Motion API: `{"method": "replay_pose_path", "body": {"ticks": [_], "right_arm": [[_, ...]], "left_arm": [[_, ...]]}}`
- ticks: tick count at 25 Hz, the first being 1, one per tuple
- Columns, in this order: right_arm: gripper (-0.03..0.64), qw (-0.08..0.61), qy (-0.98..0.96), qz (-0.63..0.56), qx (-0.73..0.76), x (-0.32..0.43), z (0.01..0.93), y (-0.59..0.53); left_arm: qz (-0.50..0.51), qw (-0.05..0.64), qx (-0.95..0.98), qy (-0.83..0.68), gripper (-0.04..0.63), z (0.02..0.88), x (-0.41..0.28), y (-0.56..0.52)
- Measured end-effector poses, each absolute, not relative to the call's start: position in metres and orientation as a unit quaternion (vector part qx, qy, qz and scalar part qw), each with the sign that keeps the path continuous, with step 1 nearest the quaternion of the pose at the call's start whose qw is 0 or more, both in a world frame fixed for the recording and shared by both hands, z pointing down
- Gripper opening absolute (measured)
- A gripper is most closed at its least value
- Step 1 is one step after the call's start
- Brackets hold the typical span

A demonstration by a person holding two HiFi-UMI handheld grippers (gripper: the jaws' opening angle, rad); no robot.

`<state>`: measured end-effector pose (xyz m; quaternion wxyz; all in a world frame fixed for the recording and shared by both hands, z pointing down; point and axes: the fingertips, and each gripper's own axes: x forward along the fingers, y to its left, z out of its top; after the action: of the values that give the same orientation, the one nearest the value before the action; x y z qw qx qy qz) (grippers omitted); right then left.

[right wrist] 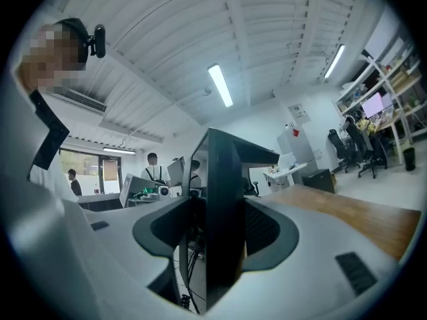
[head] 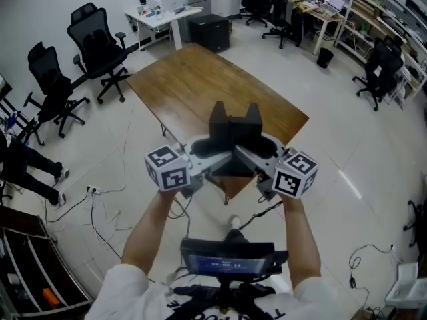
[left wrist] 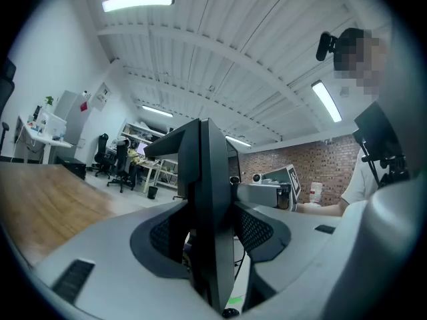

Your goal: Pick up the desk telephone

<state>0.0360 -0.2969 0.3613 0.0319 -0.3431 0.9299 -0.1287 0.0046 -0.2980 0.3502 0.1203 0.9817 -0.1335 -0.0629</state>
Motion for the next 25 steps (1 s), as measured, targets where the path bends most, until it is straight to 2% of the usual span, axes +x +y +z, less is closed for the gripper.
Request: {"method": "replay_pose_path", "body": {"ticks": [10, 25], "right_arm": [[0.242, 0.053, 0.931, -0.087, -0.349, 0.032, 0.333, -0.268], [0.242, 0.041, 0.933, -0.079, -0.348, 0.031, 0.328, -0.259]], "left_arm": [[-0.077, 0.079, 0.985, -0.13, 0.198, 0.324, 0.0, -0.267], [-0.078, 0.073, 0.986, -0.131, 0.198, 0.319, 0.0, -0.259]]}}
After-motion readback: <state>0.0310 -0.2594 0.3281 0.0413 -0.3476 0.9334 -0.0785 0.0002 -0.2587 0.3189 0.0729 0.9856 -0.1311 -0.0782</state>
